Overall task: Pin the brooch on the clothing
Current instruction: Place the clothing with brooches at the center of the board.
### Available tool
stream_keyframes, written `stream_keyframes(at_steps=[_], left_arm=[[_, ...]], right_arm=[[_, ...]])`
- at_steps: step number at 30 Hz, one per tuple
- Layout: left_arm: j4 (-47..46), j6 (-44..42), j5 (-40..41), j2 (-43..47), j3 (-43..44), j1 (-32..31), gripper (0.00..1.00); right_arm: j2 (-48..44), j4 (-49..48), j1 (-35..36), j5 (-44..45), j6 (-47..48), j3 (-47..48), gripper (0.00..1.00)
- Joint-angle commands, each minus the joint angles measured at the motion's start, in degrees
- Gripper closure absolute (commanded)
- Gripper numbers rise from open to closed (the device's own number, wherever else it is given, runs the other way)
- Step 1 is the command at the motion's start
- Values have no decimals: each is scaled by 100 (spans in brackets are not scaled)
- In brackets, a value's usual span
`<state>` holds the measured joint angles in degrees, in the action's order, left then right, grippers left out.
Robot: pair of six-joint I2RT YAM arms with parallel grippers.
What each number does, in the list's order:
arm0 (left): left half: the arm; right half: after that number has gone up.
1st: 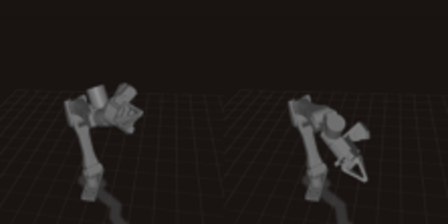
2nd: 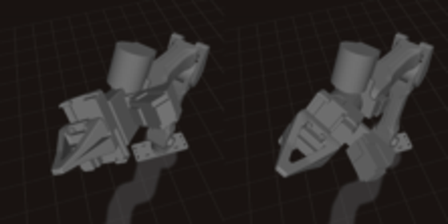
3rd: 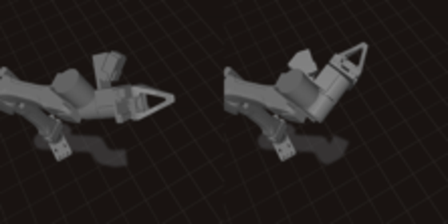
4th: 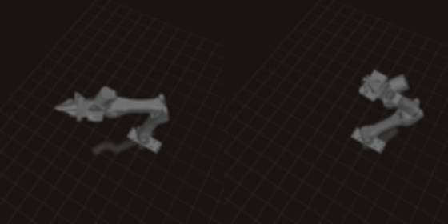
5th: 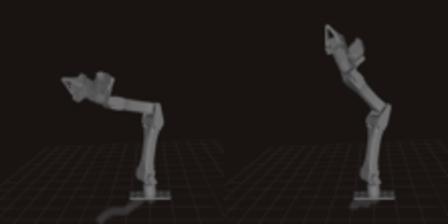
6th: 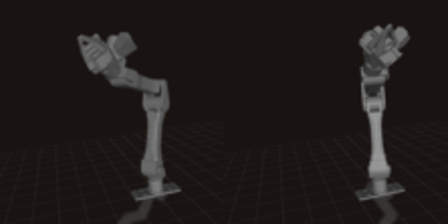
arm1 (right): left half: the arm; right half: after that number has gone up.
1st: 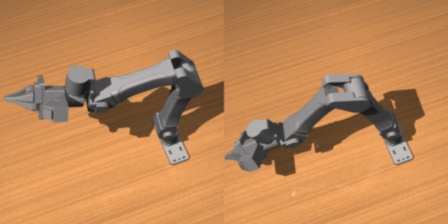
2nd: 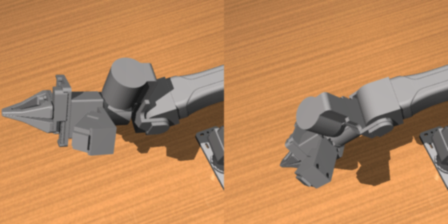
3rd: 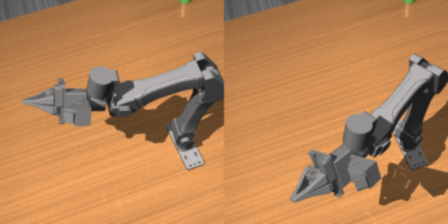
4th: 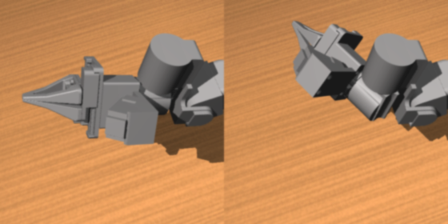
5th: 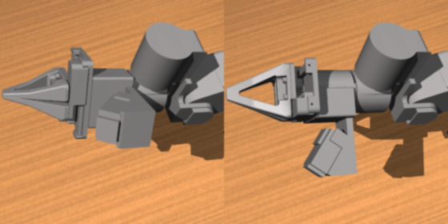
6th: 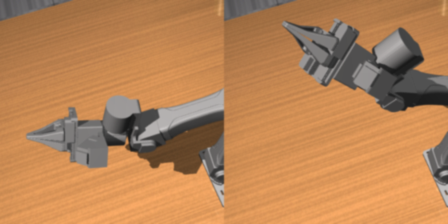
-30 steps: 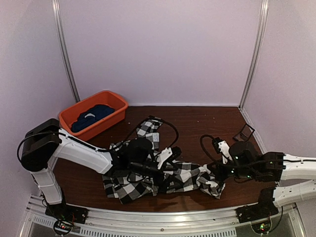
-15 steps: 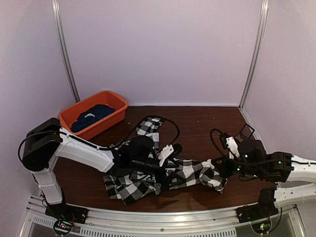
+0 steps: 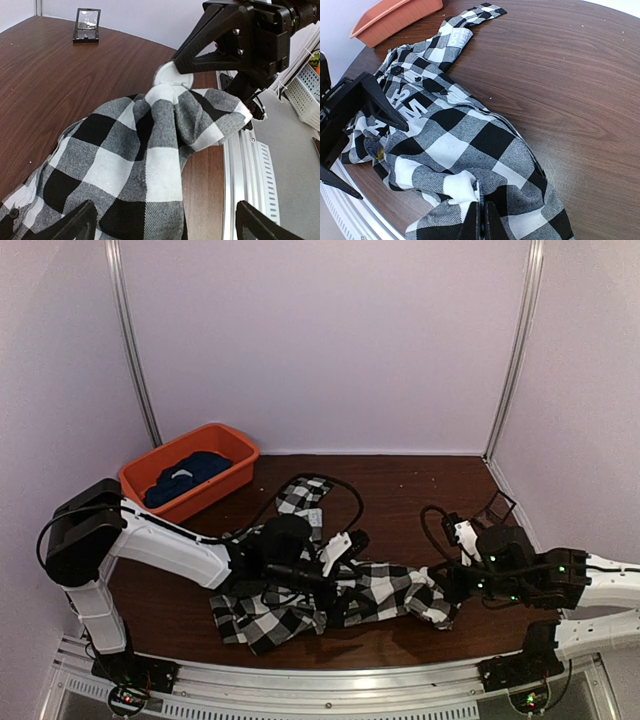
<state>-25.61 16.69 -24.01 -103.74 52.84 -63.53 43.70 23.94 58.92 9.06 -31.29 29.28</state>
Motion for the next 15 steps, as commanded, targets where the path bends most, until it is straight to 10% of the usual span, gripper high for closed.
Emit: stream_keyframes(at_steps=[1,15], left_arm=[[-233,53,75,27,-123,43,2],[-236,63,89,-50,-98,63,2]], right_arm=[[141,-64,41,-30,41,2,99],[522,-258,85,-206,122,20,99]])
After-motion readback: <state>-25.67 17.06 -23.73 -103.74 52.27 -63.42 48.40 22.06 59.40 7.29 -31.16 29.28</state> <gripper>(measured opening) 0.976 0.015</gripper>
